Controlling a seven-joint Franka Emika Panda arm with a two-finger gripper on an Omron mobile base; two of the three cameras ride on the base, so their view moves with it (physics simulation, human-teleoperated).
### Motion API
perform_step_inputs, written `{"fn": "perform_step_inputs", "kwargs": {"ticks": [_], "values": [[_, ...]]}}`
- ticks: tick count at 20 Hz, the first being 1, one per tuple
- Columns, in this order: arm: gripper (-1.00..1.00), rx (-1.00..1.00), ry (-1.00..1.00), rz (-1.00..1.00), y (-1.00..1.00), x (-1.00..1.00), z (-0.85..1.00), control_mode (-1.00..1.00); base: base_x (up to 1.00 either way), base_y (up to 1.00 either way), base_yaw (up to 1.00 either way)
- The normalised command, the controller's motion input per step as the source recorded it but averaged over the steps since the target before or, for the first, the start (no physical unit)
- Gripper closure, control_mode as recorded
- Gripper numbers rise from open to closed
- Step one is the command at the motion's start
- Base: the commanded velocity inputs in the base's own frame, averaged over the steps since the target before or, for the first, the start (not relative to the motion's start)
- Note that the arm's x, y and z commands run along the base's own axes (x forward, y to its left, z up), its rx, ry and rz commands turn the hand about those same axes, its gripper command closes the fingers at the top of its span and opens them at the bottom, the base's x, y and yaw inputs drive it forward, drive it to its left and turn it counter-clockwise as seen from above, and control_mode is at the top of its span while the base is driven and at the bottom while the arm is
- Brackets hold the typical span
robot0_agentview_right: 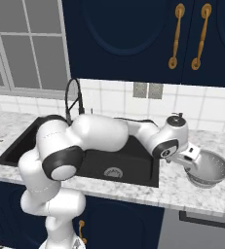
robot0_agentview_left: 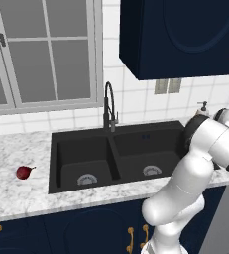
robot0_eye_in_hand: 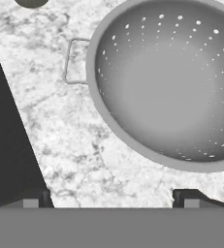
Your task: Put the colander in the sink, put the pear in the colander, and turn on the sink faucet and pour water over the colander.
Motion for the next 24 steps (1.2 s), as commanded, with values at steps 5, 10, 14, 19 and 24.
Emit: {"fn": "perform_step_inputs", "kwargs": {"ticks": [5,10,14,19,24], "values": [[-1.0,0.0,0.0,0.0,-0.15,0.11,-0.08,-1.0,0.0,0.0,0.0],[-1.0,0.0,0.0,0.0,-0.16,0.07,-0.2,-1.0,0.0,0.0,0.0],[-1.0,0.0,0.0,0.0,-0.14,0.1,-0.22,-1.0,0.0,0.0,0.0],[-1.0,0.0,0.0,0.0,-0.09,0.1,-0.15,-1.0,0.0,0.0,0.0],[-1.0,-0.01,0.0,0.0,-0.03,0.07,-0.2,-1.0,0.0,0.0,0.0]]}}
